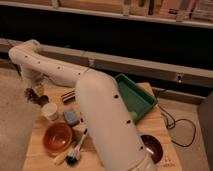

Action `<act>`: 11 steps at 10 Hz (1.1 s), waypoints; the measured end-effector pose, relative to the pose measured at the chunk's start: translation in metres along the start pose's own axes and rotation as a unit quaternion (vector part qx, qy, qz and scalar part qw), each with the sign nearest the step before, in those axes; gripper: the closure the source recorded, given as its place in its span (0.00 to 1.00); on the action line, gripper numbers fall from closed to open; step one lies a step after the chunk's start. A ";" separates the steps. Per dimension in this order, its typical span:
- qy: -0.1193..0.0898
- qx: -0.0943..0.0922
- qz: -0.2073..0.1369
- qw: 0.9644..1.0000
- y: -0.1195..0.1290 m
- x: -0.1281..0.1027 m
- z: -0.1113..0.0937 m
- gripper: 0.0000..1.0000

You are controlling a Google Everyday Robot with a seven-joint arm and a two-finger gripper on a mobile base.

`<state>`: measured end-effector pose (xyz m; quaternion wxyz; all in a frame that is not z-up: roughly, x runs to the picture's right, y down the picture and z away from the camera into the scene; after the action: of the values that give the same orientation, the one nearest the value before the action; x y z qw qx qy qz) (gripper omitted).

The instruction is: Place grapes in paper cup

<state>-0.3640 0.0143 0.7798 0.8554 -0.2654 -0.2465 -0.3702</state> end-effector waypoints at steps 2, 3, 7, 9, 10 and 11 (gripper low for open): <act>0.008 -0.017 0.010 1.000 0.005 -0.003 0.001 1.00; 0.015 -0.026 0.016 0.999 0.009 -0.003 0.003 1.00; 0.050 -0.061 0.033 0.996 0.025 -0.011 0.003 1.00; 0.058 -0.070 0.036 0.995 0.030 -0.014 0.003 1.00; 0.061 -0.075 0.039 0.994 0.034 -0.014 0.004 1.00; 0.065 -0.080 0.043 0.994 0.039 -0.015 0.004 1.00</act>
<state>-0.3438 0.0472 0.7630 0.8607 -0.3185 -0.1484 -0.3684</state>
